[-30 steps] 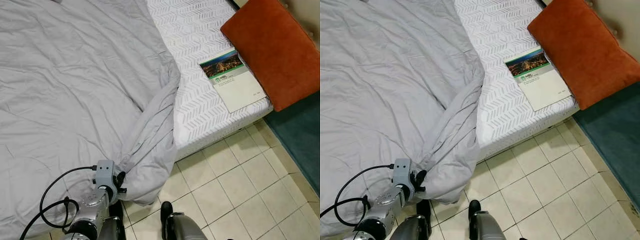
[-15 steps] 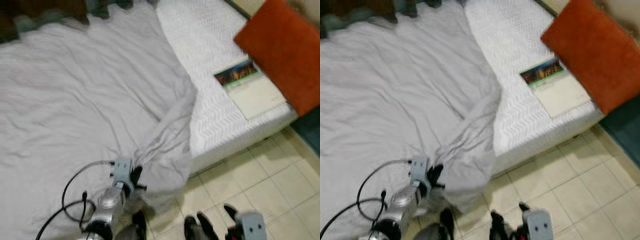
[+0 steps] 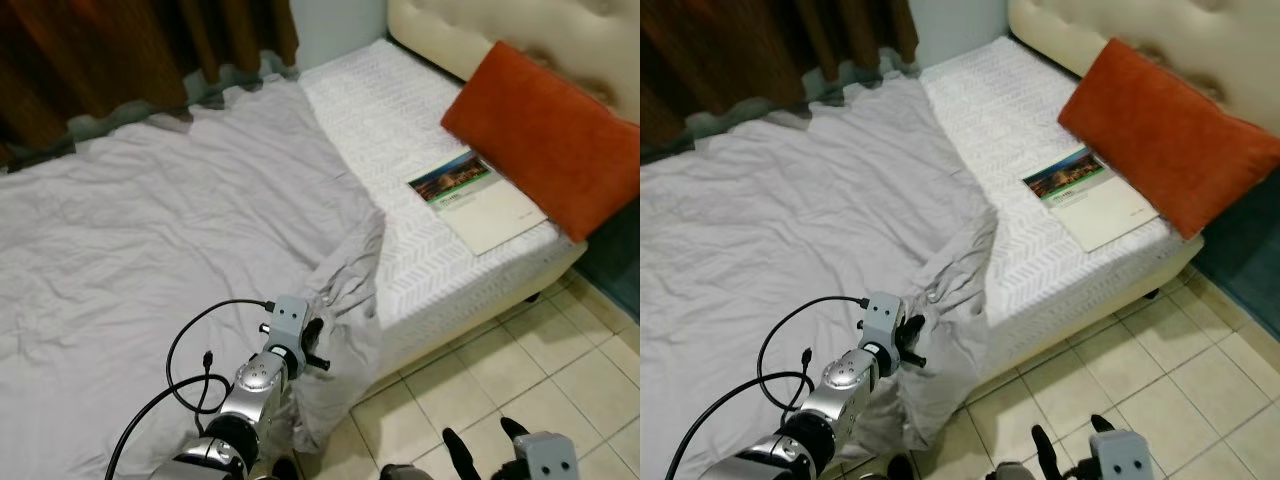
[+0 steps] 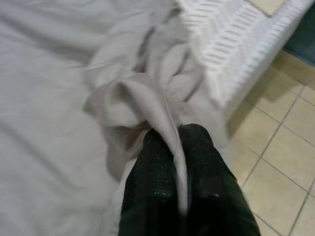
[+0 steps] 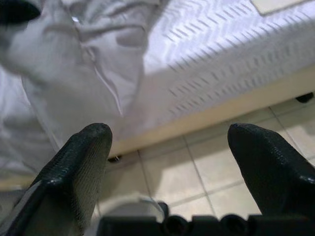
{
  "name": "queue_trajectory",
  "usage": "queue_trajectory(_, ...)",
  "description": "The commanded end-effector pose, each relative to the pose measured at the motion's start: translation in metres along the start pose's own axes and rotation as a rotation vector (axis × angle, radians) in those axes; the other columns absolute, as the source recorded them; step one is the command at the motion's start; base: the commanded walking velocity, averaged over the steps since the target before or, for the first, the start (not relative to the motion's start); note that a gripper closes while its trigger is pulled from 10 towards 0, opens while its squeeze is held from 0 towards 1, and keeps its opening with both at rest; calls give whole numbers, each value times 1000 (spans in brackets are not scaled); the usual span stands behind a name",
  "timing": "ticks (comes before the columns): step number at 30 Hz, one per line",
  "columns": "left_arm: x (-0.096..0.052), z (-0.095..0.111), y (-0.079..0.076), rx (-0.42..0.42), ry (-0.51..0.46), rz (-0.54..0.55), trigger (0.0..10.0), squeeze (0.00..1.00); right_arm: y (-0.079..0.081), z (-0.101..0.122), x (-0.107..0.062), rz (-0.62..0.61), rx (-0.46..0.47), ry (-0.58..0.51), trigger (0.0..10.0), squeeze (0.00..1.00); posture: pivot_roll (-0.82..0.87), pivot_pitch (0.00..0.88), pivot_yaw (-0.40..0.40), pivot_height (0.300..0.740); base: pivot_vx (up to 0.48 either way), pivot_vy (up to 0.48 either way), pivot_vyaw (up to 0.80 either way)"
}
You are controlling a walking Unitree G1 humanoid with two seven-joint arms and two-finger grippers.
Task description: Clean up the room
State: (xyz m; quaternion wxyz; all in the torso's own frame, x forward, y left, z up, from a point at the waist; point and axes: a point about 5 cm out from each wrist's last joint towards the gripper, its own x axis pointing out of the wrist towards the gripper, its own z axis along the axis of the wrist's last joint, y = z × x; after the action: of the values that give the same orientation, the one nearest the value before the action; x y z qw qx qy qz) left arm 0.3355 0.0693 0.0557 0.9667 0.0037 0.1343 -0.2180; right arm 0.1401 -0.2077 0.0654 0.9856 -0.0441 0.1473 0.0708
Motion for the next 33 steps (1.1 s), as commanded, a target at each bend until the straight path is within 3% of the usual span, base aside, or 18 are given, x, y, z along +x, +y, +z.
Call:
queue_trajectory(1, 1, -4, -8, 18, 28, -25, 10000, 0, -2, -3, -10, 13, -7, 17, 10000, 0, -412, 204, 95, 740, 0, -480, 0)
queue_trajectory(5, 2, -6, -13, 43, 41, -34, 10000, 0, -2, -2, -16, 43, -19, 17, 10000, 0, -420, 209, 85, 740, 0, -480, 0)
queue_trajectory(14, 7, -1, -24, 34, 38, -35, 10000, 0, 2, 3, -8, 72, -25, -6, 10000, 0, -411, 201, 70, 740, 0, -480, 0)
queue_trajectory(18, 8, -6, -42, 33, 54, -93, 10000, 0, 7, 3, -7, 92, -26, -3, 10000, 0, -408, 202, 63, 740, 0, -480, 0)
queue_trajectory(22, 7, -11, -56, 89, 63, -147, 10000, 0, 9, 1, -7, 107, -28, 4, 10000, 0, -408, 201, 60, 740, 0, -480, 0)
queue_trajectory(24, 3, -21, -65, 91, 97, -188, 10000, 0, 11, 0, -6, 121, -34, 8, 10000, 0, -408, 197, 60, 740, 0, -480, 0)
queue_trajectory(28, -13, -60, -91, 137, 267, -300, 10000, 0, 13, -1, -3, 126, -34, 10, 10000, 0, -405, 193, 63, 740, 0, 0, 0)
queue_trajectory(33, -28, -84, -114, 175, 351, -399, 10000, 0, 15, -1, -1, 136, -34, 10, 10000, 0, -403, 198, 60, 740, 0, 0, 0)
